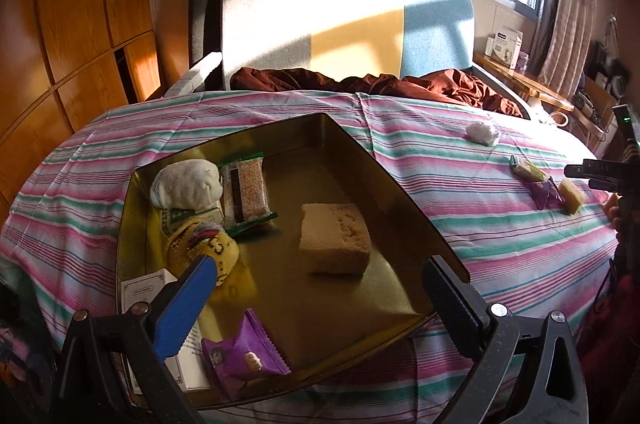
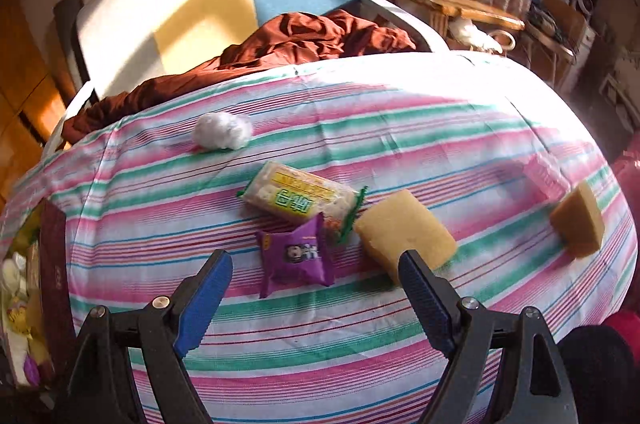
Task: Organize objects
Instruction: 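Move both grippers back toward the remaining items on the cloth, then grasp the purple snack packet with the left gripper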
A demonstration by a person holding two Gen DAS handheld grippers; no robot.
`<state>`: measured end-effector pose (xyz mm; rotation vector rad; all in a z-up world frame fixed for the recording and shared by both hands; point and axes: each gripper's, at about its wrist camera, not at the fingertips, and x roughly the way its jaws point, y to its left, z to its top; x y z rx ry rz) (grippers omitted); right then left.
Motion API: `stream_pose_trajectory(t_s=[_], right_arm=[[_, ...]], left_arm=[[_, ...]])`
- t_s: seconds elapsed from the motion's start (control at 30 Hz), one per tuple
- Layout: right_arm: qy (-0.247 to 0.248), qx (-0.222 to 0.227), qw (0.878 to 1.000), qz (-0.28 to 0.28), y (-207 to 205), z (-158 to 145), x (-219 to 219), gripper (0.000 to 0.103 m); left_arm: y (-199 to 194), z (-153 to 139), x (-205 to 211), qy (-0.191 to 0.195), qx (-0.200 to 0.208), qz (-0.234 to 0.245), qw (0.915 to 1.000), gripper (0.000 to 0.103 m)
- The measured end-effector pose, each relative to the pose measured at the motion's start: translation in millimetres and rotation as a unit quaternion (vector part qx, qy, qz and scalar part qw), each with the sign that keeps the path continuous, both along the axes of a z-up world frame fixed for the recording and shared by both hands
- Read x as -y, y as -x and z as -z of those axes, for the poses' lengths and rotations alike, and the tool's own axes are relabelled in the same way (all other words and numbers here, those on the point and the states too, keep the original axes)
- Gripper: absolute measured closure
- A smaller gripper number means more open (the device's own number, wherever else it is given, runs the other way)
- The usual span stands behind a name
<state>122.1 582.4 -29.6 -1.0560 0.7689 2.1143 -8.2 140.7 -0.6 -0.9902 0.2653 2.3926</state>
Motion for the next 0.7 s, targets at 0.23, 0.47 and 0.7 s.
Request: stream_pose_trajectory(t_s=[0.23,0.47,0.7], right_arm=[[0.094,-0.063,0.987,0.118,-45.6,13.7,-35.7,0.016],[0.112,-0.070,0.985,0.115,-44.5,18.5,-37.5,0.015],[0.142,-0.131,0.966,0.171,-72.0,19.6,-51.9,0.015]], left_arm=[[-15.1,-2.3,-61.4,0.000,0.007,0.074,0.9972,0.000],[-39.5,8.8,-131.3,0.010,0.031,0.158,0.9870,0.000],[-42.3,28.5,-178.8,0.027,0.070,0.181,0.9806,0.000]])
